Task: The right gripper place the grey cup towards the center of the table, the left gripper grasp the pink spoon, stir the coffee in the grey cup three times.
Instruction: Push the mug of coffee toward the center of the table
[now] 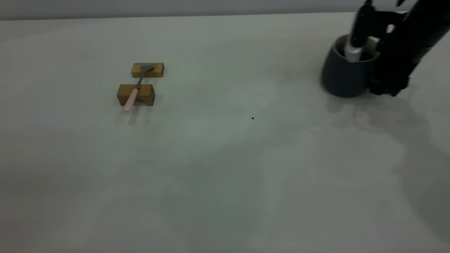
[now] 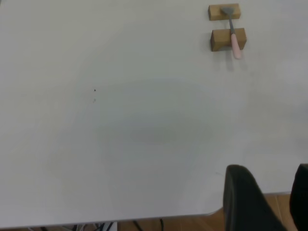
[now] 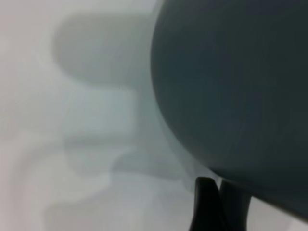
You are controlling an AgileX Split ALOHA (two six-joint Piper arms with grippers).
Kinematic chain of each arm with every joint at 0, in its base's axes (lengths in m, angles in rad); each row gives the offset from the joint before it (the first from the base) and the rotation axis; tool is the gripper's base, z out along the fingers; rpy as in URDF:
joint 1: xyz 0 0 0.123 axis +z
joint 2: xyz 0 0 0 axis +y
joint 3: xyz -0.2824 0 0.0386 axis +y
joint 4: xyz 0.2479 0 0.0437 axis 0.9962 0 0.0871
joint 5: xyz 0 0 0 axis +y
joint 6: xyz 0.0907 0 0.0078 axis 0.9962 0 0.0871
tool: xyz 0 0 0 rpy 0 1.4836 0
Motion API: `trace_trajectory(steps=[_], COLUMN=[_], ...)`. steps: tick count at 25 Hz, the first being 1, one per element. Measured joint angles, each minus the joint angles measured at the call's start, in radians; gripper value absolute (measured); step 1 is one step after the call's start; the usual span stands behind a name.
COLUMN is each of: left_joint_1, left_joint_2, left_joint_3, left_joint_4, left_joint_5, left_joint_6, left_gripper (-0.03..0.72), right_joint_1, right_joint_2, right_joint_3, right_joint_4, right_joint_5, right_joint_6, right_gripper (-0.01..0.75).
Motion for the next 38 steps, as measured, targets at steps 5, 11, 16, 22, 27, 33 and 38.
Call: trace_trajectory(steps=[5,11,16,22,27,33,38], left_joint_1=[0.000,0.000,0.000,0.000,0.000,0.000,0.000], left_joint_2=[0.000,0.000,0.000,0.000,0.000,0.000,0.000], left_joint_3=[0.000,0.000,0.000,0.000,0.000,0.000,0.000], left_joint_4=[0.000,0.000,-0.001,-0.001,-0.001,-0.001,-0.002], left_joint_5=[0.000,0.000,0.000,0.000,0.000,0.000,0.000], left_joint_6=[0.000,0.000,0.000,0.000,-0.001,-0.001,-0.001], left_gripper=[0.312,0.312,0.312,0.312,0.312,0.312,0.312], right_joint_1=[0.073,0.145,0.213,0.303,0.354,0.350,0.325], right_joint_2=[0.015,0.015,0.015,0.015,0.015,-0.003,-0.143], right_joint_3=[0.000,0.000,0.000,0.000,0.000,0.000,0.001], right_joint_4=[0.001,0.001,0.001,0.001,0.001,0.007,0.120], right_joint_5=[-0.080,-0.156,-0.181,-0.211,-0.264,-0.169,0.037], right_joint_6=[-0.005,-0.005,-0.005,0.003,0.033,0.206,0.491], right_gripper=[0.539,0.539,0.539,0.531,0.523,0.523,0.523])
